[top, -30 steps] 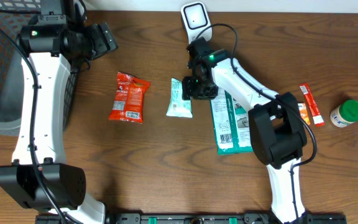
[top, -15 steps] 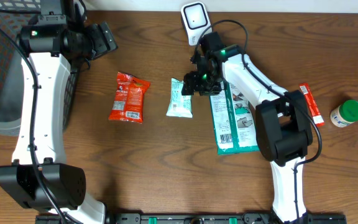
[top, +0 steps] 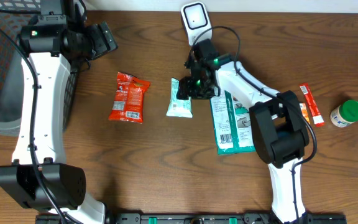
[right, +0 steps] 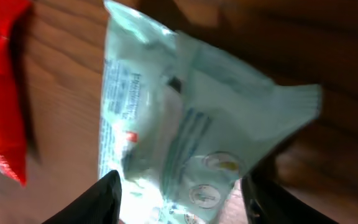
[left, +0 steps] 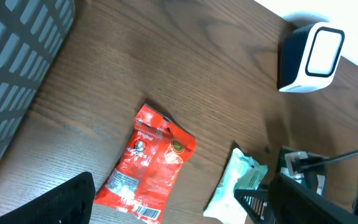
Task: Scan the item barcode
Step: 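Grasp the mint-green wipes pack with the right gripper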
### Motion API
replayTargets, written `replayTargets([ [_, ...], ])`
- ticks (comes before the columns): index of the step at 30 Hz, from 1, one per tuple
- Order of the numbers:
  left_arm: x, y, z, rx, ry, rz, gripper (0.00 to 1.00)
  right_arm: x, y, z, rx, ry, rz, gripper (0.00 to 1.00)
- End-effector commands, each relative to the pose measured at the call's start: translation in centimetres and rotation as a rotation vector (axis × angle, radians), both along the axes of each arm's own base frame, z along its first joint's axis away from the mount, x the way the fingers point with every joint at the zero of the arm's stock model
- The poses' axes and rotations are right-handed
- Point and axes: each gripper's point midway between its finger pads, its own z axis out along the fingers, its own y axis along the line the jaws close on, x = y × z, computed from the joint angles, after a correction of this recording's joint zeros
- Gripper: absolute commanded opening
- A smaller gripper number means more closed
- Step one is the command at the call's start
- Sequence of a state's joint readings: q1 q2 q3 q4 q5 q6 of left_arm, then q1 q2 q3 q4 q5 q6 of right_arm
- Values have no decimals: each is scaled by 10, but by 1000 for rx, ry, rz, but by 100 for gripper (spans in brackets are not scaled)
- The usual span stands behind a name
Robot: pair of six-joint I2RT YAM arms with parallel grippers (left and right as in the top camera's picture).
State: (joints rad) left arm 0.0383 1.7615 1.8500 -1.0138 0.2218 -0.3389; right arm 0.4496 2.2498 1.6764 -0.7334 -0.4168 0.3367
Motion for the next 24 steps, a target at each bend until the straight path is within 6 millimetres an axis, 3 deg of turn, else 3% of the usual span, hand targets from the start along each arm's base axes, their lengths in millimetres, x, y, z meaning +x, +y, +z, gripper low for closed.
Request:
replayTargets([
  [1, 0, 2, 16, 14, -41, -5, 89, -10, -4, -10, -42, 21, -54, 56],
  [6, 0, 2, 16, 14, -41, -5, 89, -14, -6, -22, -38, 29, -79, 49],
  [11, 0, 2, 16, 14, -41, -5, 89, -5, -11, -15, -22, 19, -112, 39],
  [15, 0, 2, 16, 14, -41, -5, 89, -1, -18, -15, -18, 62, -216, 41],
  [24, 0, 2, 16, 14, -41, -5, 89, -5, -17, -24, -141, 6, -237, 40],
])
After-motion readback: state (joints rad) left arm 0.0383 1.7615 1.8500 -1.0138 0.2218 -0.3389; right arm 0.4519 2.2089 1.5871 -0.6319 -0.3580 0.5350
